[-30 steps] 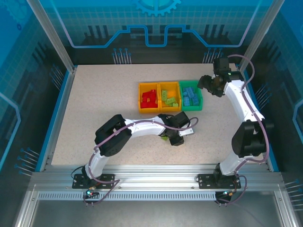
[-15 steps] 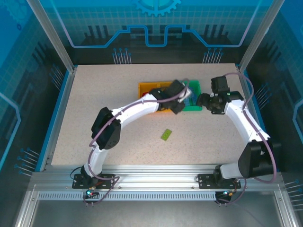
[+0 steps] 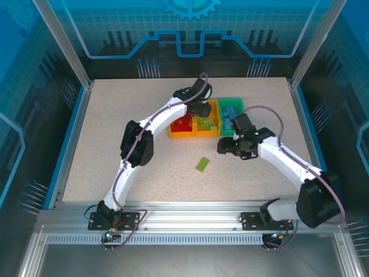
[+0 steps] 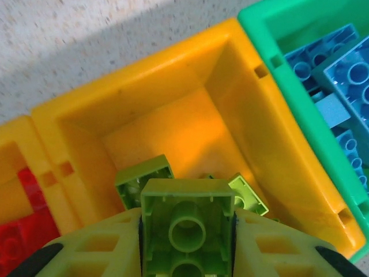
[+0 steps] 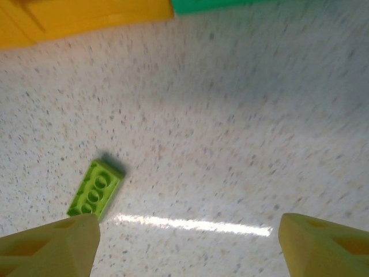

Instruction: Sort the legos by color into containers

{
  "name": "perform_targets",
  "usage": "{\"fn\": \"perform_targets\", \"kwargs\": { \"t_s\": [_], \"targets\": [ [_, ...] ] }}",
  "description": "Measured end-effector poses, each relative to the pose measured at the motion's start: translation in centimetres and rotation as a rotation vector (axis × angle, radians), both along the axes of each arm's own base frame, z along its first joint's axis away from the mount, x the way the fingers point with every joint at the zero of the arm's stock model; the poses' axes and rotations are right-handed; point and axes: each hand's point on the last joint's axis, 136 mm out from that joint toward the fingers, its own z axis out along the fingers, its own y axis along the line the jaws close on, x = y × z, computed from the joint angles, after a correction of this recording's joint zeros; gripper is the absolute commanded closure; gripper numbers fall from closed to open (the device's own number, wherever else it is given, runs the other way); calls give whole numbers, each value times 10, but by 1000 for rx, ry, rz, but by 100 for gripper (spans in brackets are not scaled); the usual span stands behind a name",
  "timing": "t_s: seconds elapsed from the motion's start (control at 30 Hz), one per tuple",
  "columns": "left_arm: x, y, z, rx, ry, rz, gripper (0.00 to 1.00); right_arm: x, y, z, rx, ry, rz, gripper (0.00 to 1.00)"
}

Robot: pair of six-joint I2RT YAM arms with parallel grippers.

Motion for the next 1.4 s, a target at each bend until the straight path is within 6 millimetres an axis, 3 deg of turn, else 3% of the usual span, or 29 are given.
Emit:
{"fn": "perform_targets", "kwargs": {
  "t_s": [0.17,0.4,0.5,0.67,0.87,0.97,1.03,1.1,1.23,1.4],
  "targets": [
    [2,-3,-1,-49,20,56,42,-27,35,-28,12,154,-65,16],
    [10,-8,11,-145,17,133,1,-40,73,-48,20,268,-179,15],
    [9,-10,23,-183,13,154,1,-44,83,-55,12,292,-220,15],
    [-7,2,61,-229,-9,182,1,-38,97,-65,7,319,-270,16],
    [-38,36,98,-268,-43,223,1,-23,109,-77,-8,326,-291,22],
    [-51,62,97,-269,-36,272,1,-18,113,-86,-27,337,-290,36],
    [-59,83,90,-258,-24,310,1,-21,109,-92,-64,356,-290,53],
    [-68,102,80,-243,-6,350,1,-23,104,-92,-91,366,-285,63],
    [-96,139,64,-209,20,415,1,-24,100,-91,-119,363,-257,70],
    [-132,171,69,-207,-8,467,1,-14,98,-84,-111,328,-195,71]
  ]
}}
